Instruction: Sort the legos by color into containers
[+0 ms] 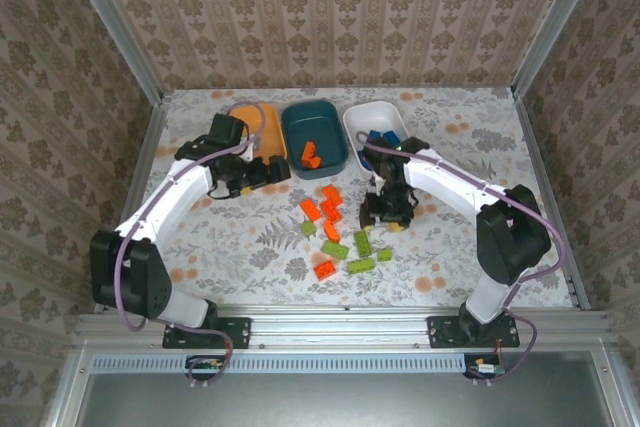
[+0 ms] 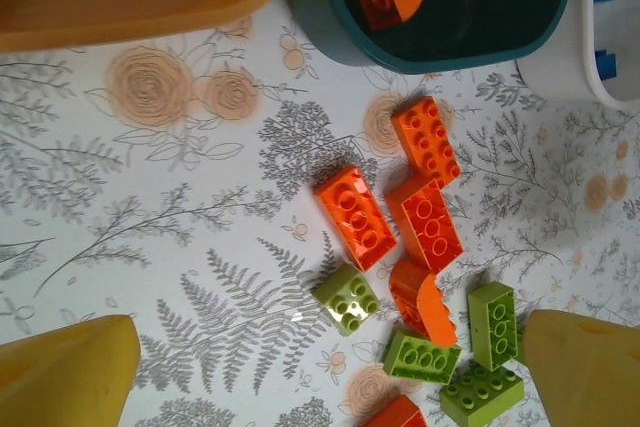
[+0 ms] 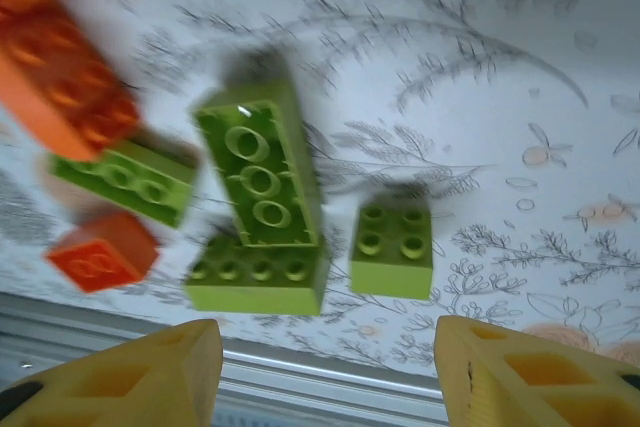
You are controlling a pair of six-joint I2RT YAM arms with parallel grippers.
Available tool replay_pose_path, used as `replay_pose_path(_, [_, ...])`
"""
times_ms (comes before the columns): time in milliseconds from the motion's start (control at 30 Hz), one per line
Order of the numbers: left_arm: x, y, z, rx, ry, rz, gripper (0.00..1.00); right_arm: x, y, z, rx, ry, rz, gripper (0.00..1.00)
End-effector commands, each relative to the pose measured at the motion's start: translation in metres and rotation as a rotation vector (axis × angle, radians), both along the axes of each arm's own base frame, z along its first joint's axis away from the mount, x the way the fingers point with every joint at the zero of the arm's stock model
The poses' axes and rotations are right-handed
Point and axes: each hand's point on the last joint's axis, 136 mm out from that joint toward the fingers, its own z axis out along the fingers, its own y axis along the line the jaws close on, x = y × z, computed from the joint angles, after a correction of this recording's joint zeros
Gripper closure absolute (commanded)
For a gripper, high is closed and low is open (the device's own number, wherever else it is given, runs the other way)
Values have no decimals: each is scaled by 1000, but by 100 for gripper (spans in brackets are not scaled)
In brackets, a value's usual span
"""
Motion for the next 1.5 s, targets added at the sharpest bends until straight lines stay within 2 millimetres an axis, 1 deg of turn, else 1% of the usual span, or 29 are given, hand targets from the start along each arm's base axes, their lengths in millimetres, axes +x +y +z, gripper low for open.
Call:
replay_pose_path(0, [10, -14, 20, -49, -43, -12, 0, -14, -6, -8, -15, -29, -14, 41])
replay_pose_path(267, [3, -13, 22, -53, -39, -8, 0, -27, -13, -39, -46, 15, -22, 45])
replay_pose_path(500, [-2, -11, 22, -56, -40, 3, 0, -30, -18, -55, -90, 30, -1, 47])
replay_pose_path(700, [-4, -9, 23, -56, -45, 7, 0, -30, -18, -67, -101, 51, 5, 50])
replay_pose_path(900, [-8, -7, 22, -51, -43, 5, 0, -30, -20, -72, -111, 52, 4, 59])
replay_pose_path(967, [-8, -6, 21, -51, -42, 7, 0, -29, -21, -70, -118, 43, 2, 65])
replay_pose_path(1033, [-7, -5, 21, -52, -42, 9, 0, -26, -23, -64, -126, 17, -3, 68])
replay_pose_path(1100, [-7, -3, 22, -47, -48, 14, 0, -17, -20, -50, -110, -20, -11, 70])
replay_pose_path(1167, [-6, 2, 26, -44, -63, 28, 0, 1, -7, -25, -31, -82, -34, 70])
replay_pose_path(1200, [-6, 4, 29, -44, -71, 38, 0, 12, 2, -13, 26, -114, -47, 70])
replay_pose_path(1233, [-5, 8, 32, -47, -81, 51, 0, 28, 17, 3, 113, -152, -72, 70])
replay_pose_path(1333, [-6, 22, 42, -57, -111, 94, 0, 72, 56, 39, 379, -201, -176, 70])
replay_pose_path(1367, [-6, 25, 46, -59, -126, 104, 0, 88, 70, 48, 467, -214, -209, 70])
replay_pose_path(1400, [-7, 30, 49, -60, -138, 117, 0, 109, 88, 59, 567, -233, -244, 70])
replay_pose_path(1433, [-8, 35, 53, -64, -153, 130, 0, 127, 104, 66, 641, -238, -264, 71])
replay_pose_path(1467, [-9, 38, 56, -68, -164, 139, 0, 140, 116, 69, 687, -231, -279, 71])
